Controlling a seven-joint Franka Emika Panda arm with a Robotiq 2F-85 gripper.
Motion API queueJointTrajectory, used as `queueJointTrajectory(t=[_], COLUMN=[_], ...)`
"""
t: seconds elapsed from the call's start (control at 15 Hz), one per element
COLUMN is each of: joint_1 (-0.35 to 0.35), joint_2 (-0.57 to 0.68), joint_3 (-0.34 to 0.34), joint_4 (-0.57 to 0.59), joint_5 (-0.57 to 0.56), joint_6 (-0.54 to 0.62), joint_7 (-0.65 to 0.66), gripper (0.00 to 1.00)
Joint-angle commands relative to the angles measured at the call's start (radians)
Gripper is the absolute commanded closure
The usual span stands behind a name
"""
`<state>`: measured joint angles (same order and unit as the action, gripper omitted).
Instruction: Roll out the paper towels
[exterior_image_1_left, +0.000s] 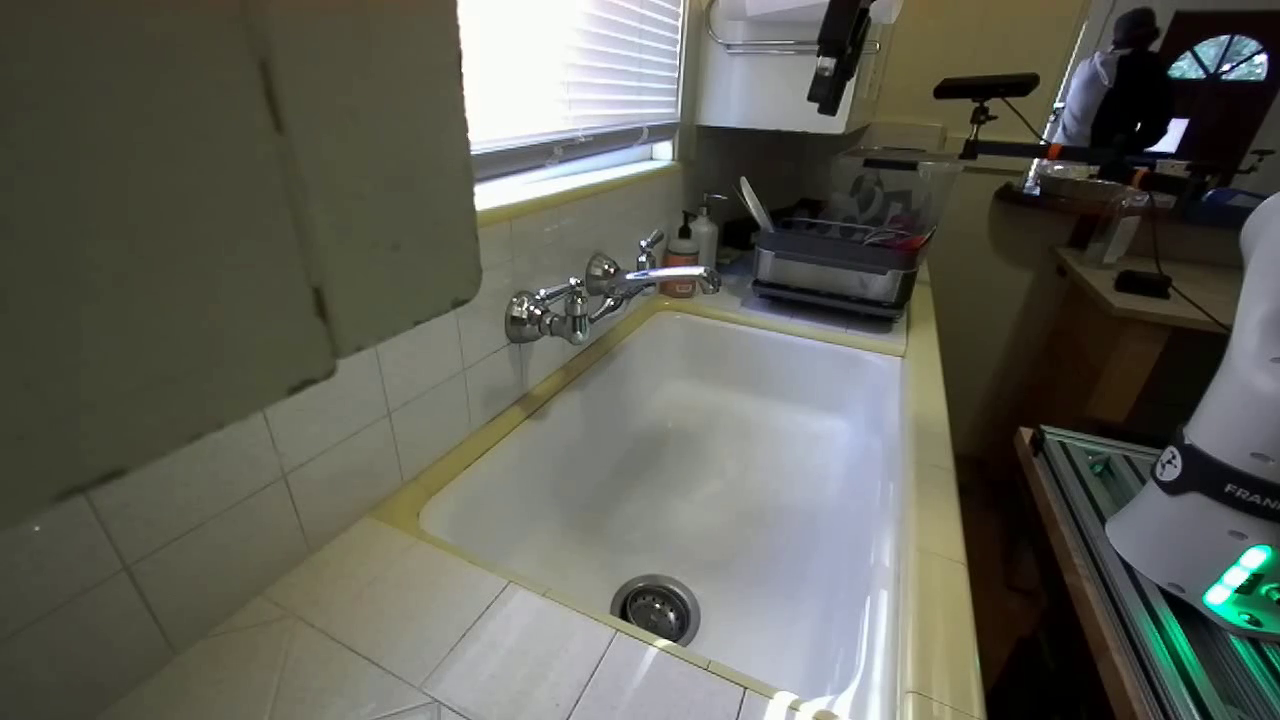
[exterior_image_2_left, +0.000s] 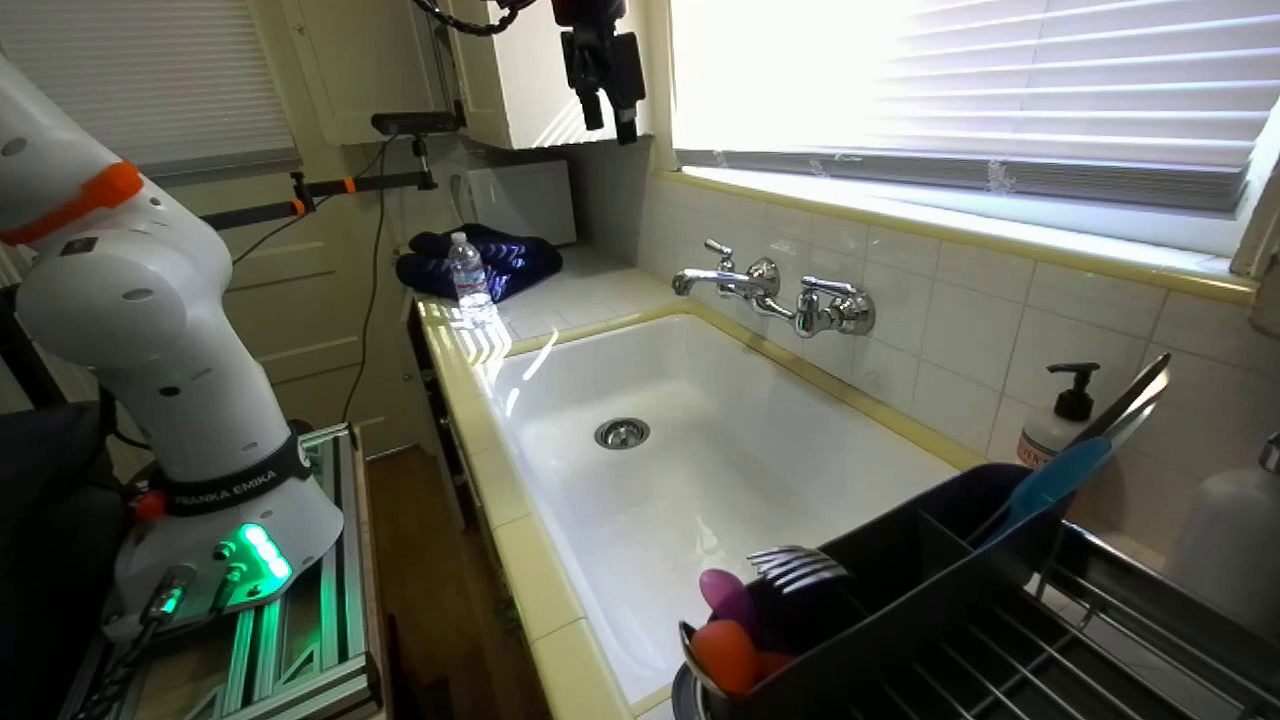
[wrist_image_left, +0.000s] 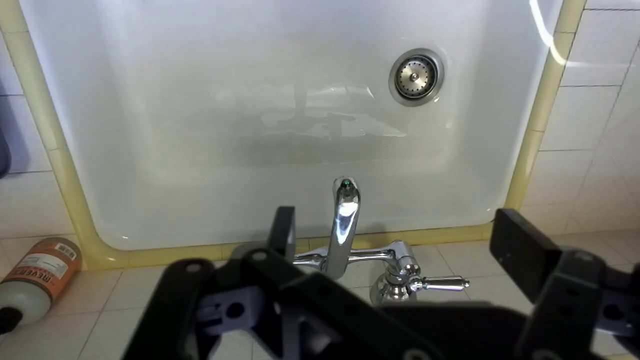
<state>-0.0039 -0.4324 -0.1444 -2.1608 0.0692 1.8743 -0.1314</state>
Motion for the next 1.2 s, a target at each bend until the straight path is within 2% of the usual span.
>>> queueJointTrajectory(t=[0.0, 0.67, 1.13], joint_1=[-0.049, -0.213, -0.294], joint_2=[-0.011, -0.055, -0.034], joint_3=[0.032, 0.086, 0.061], joint_4=[0.005, 0.092, 0.219], joint_5=[-0.056, -0.379, -0.478], joint_6=[0.052, 0.266, 0.333], joint_7=[0.049, 0.287, 0.354], gripper=[0.00, 0.00, 0.00])
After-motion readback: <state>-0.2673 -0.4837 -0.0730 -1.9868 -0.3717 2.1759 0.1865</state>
